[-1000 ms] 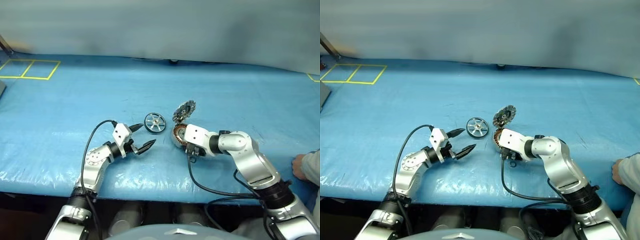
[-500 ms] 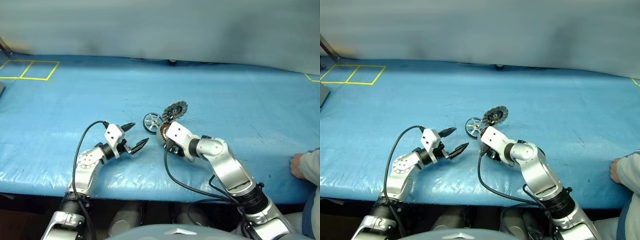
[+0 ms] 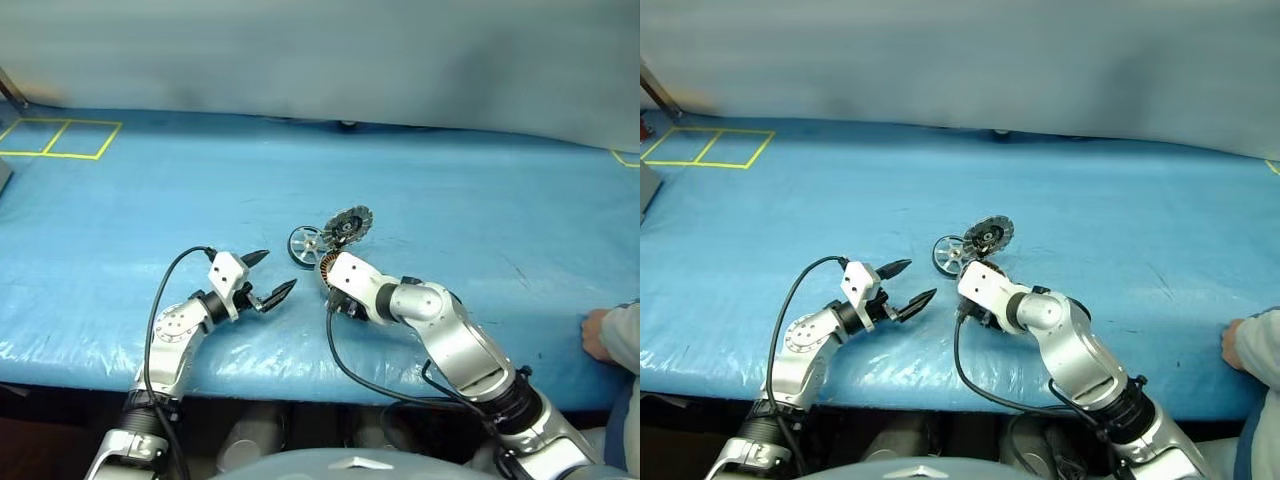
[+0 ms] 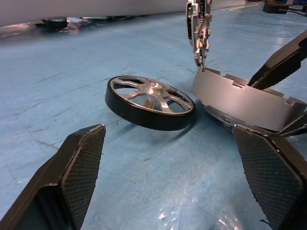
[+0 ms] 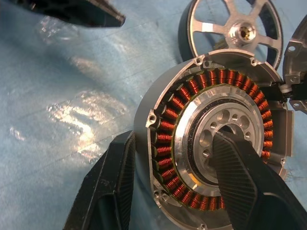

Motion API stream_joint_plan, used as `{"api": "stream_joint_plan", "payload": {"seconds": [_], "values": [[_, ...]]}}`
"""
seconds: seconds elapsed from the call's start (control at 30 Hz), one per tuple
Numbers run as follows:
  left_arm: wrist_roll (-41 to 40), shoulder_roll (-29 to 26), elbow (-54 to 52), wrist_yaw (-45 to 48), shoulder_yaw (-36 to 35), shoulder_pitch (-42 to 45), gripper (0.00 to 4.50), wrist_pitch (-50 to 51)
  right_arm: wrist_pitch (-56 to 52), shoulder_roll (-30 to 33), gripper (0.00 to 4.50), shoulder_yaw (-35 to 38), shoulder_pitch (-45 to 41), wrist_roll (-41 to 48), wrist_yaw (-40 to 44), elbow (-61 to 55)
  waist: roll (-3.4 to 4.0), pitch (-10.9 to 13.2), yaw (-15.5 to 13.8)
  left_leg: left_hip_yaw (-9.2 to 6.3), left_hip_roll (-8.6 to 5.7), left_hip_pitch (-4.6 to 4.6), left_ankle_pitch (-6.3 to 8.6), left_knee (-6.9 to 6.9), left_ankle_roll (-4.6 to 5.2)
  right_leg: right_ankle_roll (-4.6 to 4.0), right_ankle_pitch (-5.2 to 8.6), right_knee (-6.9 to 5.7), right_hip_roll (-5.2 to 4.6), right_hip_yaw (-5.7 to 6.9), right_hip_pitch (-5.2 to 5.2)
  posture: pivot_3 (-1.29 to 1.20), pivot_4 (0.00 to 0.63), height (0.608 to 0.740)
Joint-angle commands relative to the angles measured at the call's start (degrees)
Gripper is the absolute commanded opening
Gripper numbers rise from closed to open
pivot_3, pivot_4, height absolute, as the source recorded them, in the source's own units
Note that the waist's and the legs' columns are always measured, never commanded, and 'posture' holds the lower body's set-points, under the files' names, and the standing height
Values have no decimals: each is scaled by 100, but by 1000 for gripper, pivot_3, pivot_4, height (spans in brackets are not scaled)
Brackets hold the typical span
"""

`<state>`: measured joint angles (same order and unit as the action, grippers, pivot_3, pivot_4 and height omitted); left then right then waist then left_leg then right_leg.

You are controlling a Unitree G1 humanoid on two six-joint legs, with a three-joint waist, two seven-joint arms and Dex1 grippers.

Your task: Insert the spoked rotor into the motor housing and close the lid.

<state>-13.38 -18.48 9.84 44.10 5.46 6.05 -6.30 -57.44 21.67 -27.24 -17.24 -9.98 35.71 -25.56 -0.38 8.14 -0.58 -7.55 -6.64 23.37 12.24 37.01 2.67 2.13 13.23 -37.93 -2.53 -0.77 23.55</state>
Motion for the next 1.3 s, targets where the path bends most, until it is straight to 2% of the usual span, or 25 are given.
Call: {"api": "stream_joint_plan", "payload": {"seconds": [0.03, 0.27, 0.47, 0.97, 1.03, 1.13, 1.2, 1.3], "values": [[29, -41, -301, -1, -5, 19, 4500, 10, -229, -156, 2048, 212, 43, 168, -219, 380, 0, 0, 3, 5, 7, -5, -2, 1, -4, 0, 6, 0, 0, 4, -3, 0, 150, 740], [42, -32, -345, -36, 17, -13, 4500, 40, -308, -317, 2048, 333, 57, 340, -500, 499, 0, 0, 6, 16, 27, -24, -9, 0, -13, -3, 3, -2, -1, 21, -14, 0, 150, 740], [46, 8, -303, -22, 65, 11, 4500, 35, -327, -564, 3969, 694, 124, 561, -809, 380, 2, 1, -43, 21, 26, -23, -8, -6, -12, -3, 1, 3, -6, 23, -9, 0, 150, 740], [26, -52, -210, 32, 33, 72, 4500, 40, -838, -1847, 3969, 2760, 73, 2333, -1096, -964, 24, 15, -3, 25, 25, 23, -7, -34, -10, -1, -33, 12, -7, 20, 52, 0, 150, 740], [24, -53, -191, 42, 30, 103, 4500, 42, -818, -1856, 3969, 2883, 122, 2431, -1194, -1055, 24, 15, -5, 26, 25, 26, -16, -43, -1, -3, -33, 12, -7, 19, 61, 0, 150, 740], [8, -74, -174, 76, 10, 144, 4500, 46, -547, -1545, 3969, 2991, 476, 2491, -1202, -1204, 24, 15, -23, 28, 24, 30, -17, -47, 0, -3, -33, 14, -8, 19, 65, 0, 150, 740], [-10, -100, -160, 112, -10, 162, 4500, 46, -28, -1264, 3969, 2998, 837, 2472, -1110, -1276, 24, 15, -33, 28, 22, 33, -16, -49, 1, -3, -33, 17, -11, 19, 66, 0, 150, 740], [-26, -139, -120, 164, -38, 193, 4500, 23, 1363, -1024, 3969, 3156, 1509, 2450, -868, -1174, 26, 16, -10, 41, 21, 35, -21, -57, 11, -2, -33, 16, -13, 10, 76, 0, 150, 740]]}}
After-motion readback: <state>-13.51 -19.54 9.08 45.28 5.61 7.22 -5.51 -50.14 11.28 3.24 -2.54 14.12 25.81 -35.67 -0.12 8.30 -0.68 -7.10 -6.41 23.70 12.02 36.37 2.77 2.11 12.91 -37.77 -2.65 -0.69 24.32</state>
